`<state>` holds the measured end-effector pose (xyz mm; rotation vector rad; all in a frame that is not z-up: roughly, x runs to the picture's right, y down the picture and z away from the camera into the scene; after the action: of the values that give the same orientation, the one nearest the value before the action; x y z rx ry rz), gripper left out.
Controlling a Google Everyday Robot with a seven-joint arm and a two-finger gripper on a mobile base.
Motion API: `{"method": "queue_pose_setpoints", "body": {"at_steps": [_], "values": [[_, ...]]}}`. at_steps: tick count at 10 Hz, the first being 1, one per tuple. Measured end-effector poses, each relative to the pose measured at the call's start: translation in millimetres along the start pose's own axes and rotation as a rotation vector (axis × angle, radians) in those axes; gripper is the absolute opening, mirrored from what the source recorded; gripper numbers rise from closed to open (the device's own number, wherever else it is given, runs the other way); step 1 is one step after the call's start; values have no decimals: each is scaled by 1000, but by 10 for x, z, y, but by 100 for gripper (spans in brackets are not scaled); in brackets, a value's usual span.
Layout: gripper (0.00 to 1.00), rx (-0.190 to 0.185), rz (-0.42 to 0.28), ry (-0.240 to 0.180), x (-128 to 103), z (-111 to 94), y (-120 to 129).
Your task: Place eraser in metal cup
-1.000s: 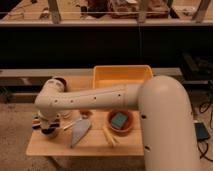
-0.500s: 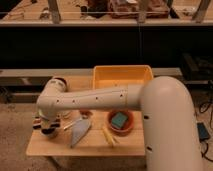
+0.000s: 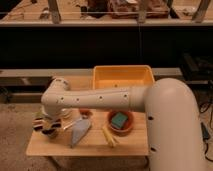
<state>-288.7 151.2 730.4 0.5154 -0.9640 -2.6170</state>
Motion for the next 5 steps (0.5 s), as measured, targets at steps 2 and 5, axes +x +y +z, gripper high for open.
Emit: {"method": "queue_pose_setpoints", "body": {"at_steps": [2,5], "values": [[76,23,-15,17,13,-14,-19],[76,27,-23,35,16,-61,-11]]}}
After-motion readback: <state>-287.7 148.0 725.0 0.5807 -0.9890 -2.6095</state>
